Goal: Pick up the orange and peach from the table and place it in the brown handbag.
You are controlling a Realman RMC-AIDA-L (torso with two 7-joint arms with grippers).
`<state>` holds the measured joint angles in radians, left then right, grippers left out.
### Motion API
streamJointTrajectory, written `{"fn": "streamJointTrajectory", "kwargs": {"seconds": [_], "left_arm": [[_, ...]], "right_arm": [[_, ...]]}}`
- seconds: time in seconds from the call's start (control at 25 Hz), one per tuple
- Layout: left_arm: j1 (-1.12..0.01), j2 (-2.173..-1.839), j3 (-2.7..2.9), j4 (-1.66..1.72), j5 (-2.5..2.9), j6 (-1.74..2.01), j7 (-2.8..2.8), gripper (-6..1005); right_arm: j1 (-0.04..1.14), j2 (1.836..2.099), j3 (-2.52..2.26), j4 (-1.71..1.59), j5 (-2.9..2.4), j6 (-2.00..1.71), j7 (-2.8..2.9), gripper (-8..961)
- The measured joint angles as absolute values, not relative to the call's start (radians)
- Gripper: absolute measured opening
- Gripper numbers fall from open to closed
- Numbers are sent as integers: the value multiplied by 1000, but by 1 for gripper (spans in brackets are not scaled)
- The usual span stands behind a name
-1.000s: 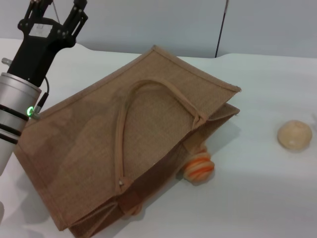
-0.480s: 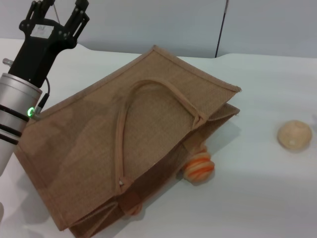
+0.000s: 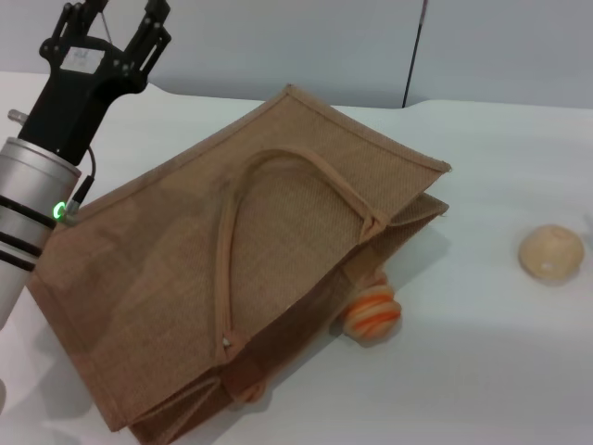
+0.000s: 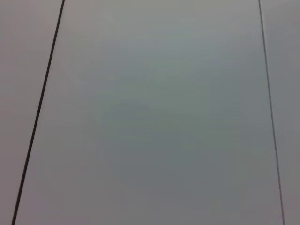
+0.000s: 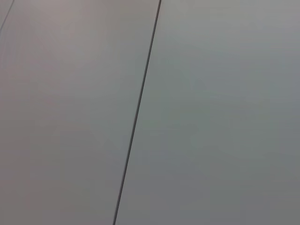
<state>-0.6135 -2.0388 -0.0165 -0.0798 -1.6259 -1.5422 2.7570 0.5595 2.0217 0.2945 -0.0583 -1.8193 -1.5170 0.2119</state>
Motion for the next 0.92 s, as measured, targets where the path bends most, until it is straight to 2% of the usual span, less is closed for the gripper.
{"fn": "streamJointTrajectory", "kwargs": {"seconds": [0.92], "left_arm": [[-620, -2038, -15, -80, -1603, -1542, 2753, 788]], "right_arm": [[561, 2022, 292, -58, -1822, -1508, 212, 834]]}}
